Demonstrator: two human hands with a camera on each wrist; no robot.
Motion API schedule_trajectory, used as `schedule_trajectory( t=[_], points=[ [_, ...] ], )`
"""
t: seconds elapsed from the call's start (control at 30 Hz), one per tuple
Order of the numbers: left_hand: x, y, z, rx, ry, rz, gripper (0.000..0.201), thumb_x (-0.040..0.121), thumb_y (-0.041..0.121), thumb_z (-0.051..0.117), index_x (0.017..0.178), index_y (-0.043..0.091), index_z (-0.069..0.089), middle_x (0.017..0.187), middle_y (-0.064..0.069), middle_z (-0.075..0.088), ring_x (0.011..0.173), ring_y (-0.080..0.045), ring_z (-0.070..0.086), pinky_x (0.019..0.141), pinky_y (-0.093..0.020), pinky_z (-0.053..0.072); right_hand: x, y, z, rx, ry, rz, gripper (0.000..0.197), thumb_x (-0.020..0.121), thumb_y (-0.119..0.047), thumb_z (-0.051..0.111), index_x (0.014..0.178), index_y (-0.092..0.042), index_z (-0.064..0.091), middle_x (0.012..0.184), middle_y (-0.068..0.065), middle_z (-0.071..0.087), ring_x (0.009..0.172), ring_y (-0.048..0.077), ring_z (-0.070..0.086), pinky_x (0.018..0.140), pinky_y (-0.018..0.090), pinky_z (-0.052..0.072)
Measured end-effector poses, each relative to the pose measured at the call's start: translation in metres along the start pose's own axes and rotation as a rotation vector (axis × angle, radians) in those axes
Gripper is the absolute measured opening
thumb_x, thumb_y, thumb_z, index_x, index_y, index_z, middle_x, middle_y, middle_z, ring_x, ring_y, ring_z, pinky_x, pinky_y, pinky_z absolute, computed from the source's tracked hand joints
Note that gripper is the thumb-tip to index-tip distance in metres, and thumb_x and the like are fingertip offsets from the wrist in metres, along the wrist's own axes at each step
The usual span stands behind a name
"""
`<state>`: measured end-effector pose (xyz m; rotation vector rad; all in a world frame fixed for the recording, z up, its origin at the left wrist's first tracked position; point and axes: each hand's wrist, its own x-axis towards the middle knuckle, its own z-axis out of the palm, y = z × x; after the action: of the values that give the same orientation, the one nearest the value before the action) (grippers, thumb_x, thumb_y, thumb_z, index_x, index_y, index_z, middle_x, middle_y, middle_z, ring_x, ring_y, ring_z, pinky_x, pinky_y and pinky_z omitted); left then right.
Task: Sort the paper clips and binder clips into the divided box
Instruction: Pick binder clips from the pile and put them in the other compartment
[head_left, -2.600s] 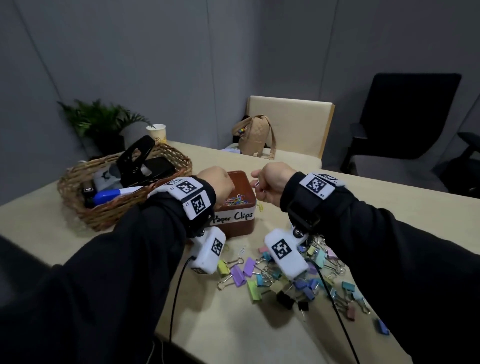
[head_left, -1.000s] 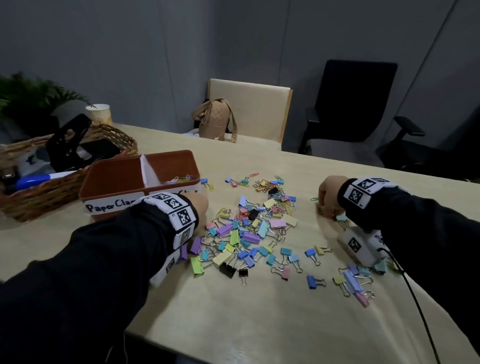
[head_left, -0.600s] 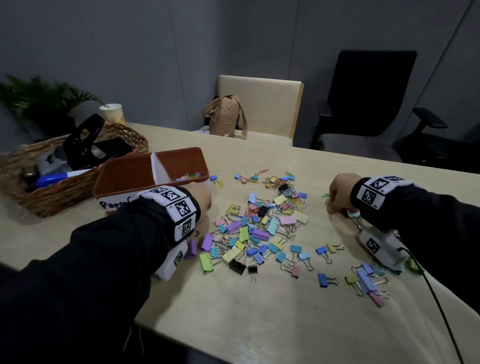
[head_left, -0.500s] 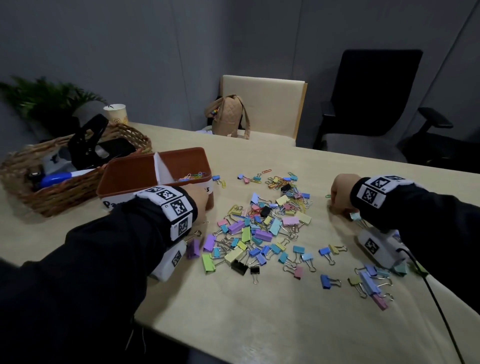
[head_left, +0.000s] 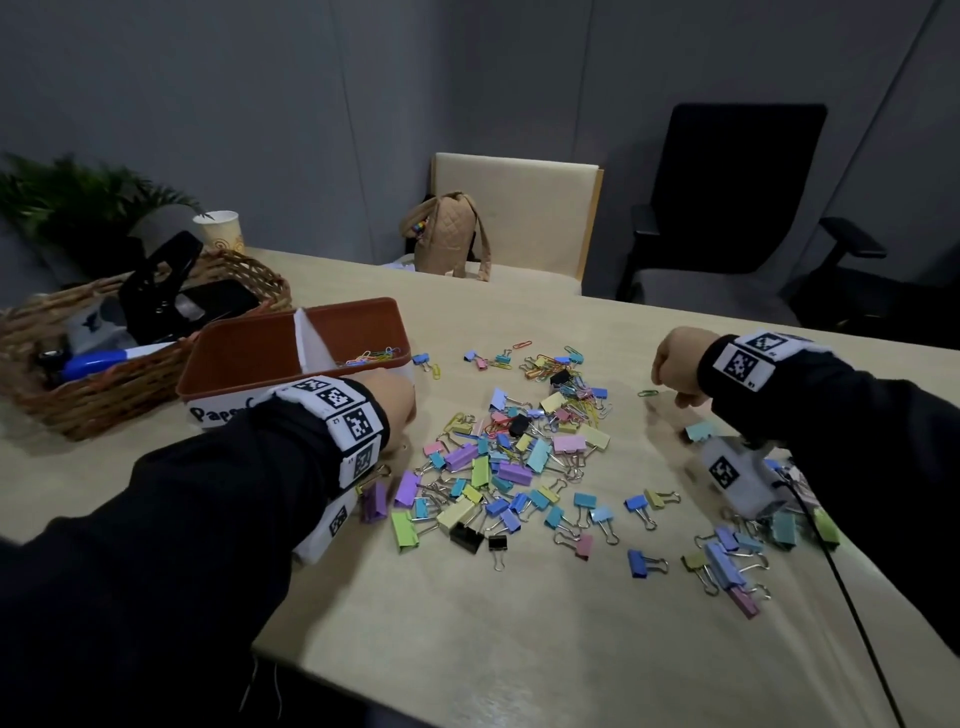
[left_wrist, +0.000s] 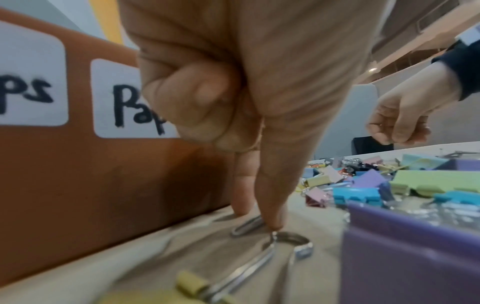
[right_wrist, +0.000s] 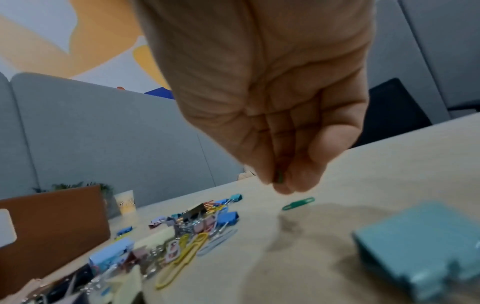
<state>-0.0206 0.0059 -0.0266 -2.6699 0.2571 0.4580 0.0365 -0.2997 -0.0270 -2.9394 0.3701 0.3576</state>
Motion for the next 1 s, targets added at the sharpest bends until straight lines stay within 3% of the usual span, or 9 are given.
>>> schedule_trajectory(
  t=[0.13,0.23,0.37,0.53,0.6,0.67,0.8,0.9,1.0],
  points=[
    [0.003,0.001,0.001,-0.059,-0.02,-0.024,0.016,0.09,0.023,0.056,0.086,0.009,0.062,0.081,-0.001,0.058,0.083,-0.023,0.061,0.068,-0.026,0.045,0.008,0.005,0.003,-0.188,0.075,-0.049,0.027,0.093,-0.009,0.043,0.109,-0.005,0.065,0.111,0.011,0.066,0.085,0.025,0.055,0.072,0.026,0.042],
    [0.005,-0.001,0.005,-0.123,-0.037,-0.046,0.02,0.084,0.024,0.059,0.069,0.014,0.051,0.076,-0.001,0.057,0.076,-0.023,0.058,0.07,-0.029,0.05,0.01,0.009,0.01,-0.263,0.033,-0.087,0.02,0.092,-0.016,0.048,0.108,-0.012,0.059,0.105,0.005,0.061,0.091,0.025,0.055,0.07,0.026,0.041],
    [0.004,-0.002,0.01,-0.155,-0.062,-0.05,0.017,0.084,0.027,0.059,0.077,0.013,0.053,0.081,-0.002,0.058,0.083,-0.023,0.06,0.076,-0.03,0.051,0.003,0.003,0.012,-0.32,-0.064,-0.097,0.021,0.083,-0.024,0.067,0.102,-0.019,0.058,0.09,-0.003,0.055,0.084,0.02,0.054,0.052,0.024,0.036],
    [0.003,-0.002,0.01,-0.196,-0.074,-0.052,0.022,0.087,0.029,0.058,0.078,0.011,0.049,0.081,-0.002,0.054,0.081,-0.022,0.054,0.073,-0.029,0.047,0.004,-0.007,0.014,-0.427,-0.109,-0.074,0.022,0.085,-0.024,0.063,0.101,-0.01,0.068,0.098,0.004,0.067,0.08,0.021,0.056,0.068,0.025,0.045],
    [0.003,-0.002,0.011,-0.192,-0.088,-0.041,0.022,0.088,0.031,0.057,0.082,0.012,0.049,0.079,-0.001,0.052,0.085,-0.023,0.057,0.075,-0.03,0.048,0.001,-0.012,0.015,-0.465,-0.152,-0.037,0.009,0.083,-0.018,0.062,0.081,-0.009,0.064,0.08,0.004,0.061,0.068,0.021,0.054,0.06,0.022,0.043],
    [0.002,-0.002,0.012,-0.189,-0.09,-0.034,0.021,0.089,0.032,0.056,0.086,0.012,0.051,0.082,-0.001,0.053,0.089,-0.024,0.059,0.079,-0.031,0.049,-0.003,-0.017,0.015,-0.501,-0.177,-0.002,0.016,0.08,-0.014,0.06,0.064,-0.01,0.055,0.065,0.002,0.053,0.061,0.02,0.051,0.05,0.02,0.037],
    [-0.002,0.004,0.013,-0.189,-0.07,-0.032,0.028,0.095,0.034,0.045,0.096,0.01,0.06,0.09,-0.003,0.056,0.084,-0.02,0.053,0.077,-0.029,0.044,-0.003,-0.017,0.017,-0.477,-0.218,-0.024,0.015,0.073,-0.009,0.058,0.058,-0.01,0.057,0.061,0.003,0.056,0.059,0.022,0.053,0.051,0.019,0.039],
    [-0.004,-0.005,0.004,-0.297,0.003,0.015,0.034,0.098,0.034,0.035,0.09,0.011,0.06,0.091,-0.003,0.058,0.084,-0.019,0.053,0.078,-0.029,0.042,-0.005,-0.021,0.02,-0.46,-0.227,-0.044,0.012,0.075,-0.014,0.055,0.068,-0.009,0.063,0.065,0.004,0.06,0.063,0.024,0.057,0.059,0.021,0.044],
    [-0.008,-0.029,-0.013,-0.491,0.208,0.004,0.039,0.095,0.035,0.036,0.071,0.013,0.058,0.081,-0.003,0.063,0.078,-0.019,0.054,0.087,-0.037,0.045,-0.018,-0.032,0.019,-0.472,-0.215,-0.089,0.018,0.088,-0.023,0.051,0.089,-0.009,0.062,0.079,0.004,0.059,0.08,0.023,0.056,0.069,0.024,0.043]
  ],
)
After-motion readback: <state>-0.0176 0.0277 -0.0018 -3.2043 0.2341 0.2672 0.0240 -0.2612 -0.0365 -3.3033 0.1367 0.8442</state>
